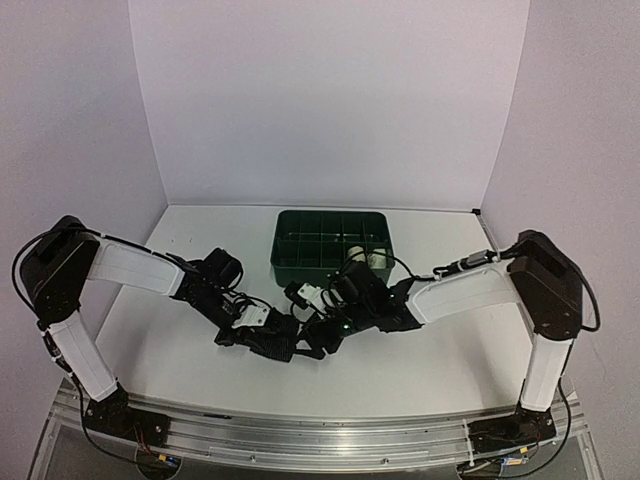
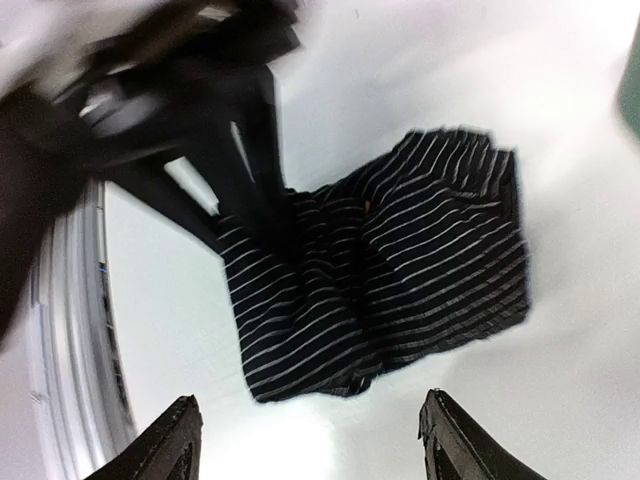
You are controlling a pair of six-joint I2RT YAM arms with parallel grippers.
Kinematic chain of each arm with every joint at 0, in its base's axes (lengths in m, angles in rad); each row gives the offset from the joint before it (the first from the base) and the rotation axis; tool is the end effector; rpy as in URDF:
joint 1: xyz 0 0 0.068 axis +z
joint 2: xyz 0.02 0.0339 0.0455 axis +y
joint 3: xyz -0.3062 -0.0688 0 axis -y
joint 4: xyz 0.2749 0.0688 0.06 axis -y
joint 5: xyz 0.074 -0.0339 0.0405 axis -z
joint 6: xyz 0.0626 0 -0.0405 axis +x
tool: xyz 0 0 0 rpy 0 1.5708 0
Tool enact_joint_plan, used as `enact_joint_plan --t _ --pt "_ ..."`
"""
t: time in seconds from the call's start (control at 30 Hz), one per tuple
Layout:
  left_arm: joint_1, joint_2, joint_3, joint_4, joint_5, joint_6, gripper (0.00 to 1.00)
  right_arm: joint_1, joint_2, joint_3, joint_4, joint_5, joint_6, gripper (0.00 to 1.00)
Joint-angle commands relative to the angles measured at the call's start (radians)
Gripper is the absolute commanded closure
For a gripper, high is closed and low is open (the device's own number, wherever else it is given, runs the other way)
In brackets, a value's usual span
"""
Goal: Roll the underwear
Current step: Roll the underwear to the center of the board.
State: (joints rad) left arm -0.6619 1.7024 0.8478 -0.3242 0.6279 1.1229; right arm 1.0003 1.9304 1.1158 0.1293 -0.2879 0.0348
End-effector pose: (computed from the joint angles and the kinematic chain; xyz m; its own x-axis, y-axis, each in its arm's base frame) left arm 0.2405 -0.2340 0.1339 0.2922 0.6971 -0.6548 0.9492 -0.2952 0.1092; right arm 0.2355 0.3999 0.1565 -0.3738 -0.5208 -0.7675 -0.9133 0.3511 0.2065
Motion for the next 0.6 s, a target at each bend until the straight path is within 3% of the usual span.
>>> enact_joint_plan --t 0.0,0.17,0.3,0.57 --pt "0.056 0.173 0.134 -0.279 0.083 -0.127 1.0 0.089 -0.111 -0.115 0.156 0.202 -0.302 0.28" --pt "0.112 0.286 0.223 -0.368 0.149 -0.162 1.0 0.189 -0.071 -0.091 0.172 0.381 -0.527 0.27" --pt "0.116 0.324 0.262 -0.409 0.169 -0.161 1.0 0.205 0.013 -0.011 0.172 0.44 -0.633 0.26" --pt "0.117 0.362 0.288 -0.429 0.153 -0.161 1.0 0.203 0.162 0.122 0.136 0.527 -0.667 0.33"
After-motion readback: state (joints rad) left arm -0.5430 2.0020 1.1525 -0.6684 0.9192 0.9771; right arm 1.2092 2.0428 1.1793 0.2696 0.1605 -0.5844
